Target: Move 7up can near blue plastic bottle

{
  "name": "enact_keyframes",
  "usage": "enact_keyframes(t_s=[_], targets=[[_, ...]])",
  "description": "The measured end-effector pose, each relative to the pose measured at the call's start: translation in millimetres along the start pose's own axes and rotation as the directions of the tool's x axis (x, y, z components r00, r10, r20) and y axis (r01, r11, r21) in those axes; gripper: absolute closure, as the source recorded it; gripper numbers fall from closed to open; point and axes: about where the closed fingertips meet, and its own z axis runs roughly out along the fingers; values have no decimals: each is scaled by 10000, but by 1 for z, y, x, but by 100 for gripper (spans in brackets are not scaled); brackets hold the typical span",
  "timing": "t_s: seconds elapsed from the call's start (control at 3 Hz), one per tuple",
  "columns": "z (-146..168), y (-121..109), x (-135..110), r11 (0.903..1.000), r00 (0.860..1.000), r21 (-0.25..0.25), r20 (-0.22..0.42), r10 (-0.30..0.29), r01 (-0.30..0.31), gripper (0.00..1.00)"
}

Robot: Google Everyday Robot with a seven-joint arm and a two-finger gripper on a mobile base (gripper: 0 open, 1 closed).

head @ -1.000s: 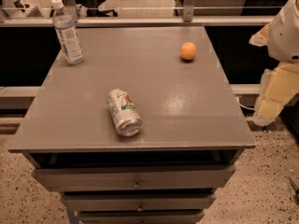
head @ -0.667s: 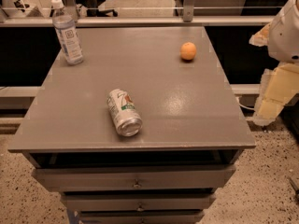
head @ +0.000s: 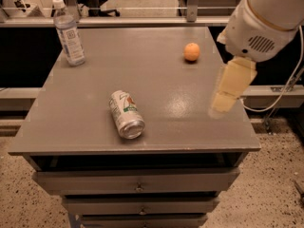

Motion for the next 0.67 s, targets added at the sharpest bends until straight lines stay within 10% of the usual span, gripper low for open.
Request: enact_keyframes(t_s=[0.67], targets=[[13,4,-43,9870,9871,-276,197,1589,-1583,0]])
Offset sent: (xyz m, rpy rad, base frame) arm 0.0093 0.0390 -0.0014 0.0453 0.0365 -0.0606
